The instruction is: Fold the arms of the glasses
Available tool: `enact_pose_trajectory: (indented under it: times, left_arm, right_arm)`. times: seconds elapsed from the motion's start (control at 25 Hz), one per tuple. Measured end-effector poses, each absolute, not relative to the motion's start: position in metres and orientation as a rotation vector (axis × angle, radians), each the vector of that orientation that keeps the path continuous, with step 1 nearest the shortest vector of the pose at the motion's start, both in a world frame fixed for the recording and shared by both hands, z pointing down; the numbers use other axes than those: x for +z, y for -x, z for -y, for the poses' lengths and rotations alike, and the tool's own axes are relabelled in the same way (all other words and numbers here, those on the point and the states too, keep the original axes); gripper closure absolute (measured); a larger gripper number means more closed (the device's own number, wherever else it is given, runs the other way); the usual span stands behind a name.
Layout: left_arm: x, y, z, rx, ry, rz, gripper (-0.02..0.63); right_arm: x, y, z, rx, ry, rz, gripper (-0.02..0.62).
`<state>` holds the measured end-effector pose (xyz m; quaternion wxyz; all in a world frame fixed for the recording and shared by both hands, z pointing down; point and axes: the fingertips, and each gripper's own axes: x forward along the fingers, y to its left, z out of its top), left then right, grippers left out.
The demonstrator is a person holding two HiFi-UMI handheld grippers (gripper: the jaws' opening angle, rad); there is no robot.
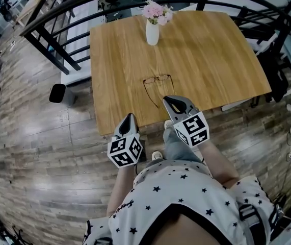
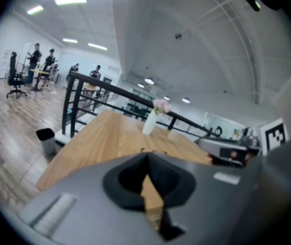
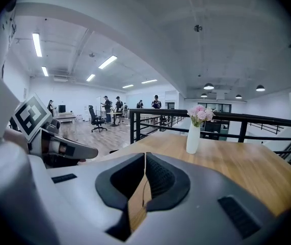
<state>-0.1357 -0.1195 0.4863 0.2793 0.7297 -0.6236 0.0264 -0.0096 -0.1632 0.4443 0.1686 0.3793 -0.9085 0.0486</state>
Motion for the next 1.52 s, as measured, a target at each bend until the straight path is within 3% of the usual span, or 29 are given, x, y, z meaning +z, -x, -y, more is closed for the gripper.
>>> enact_pose_trajectory:
  times: [1.52]
  left_arm:
    - [0.535,0.111,0.215,0.115,-1.821,1.659,0.6]
  right_arm:
    - [0.589,0.033,0.309,-0.312,-0.242,2.085,0.574]
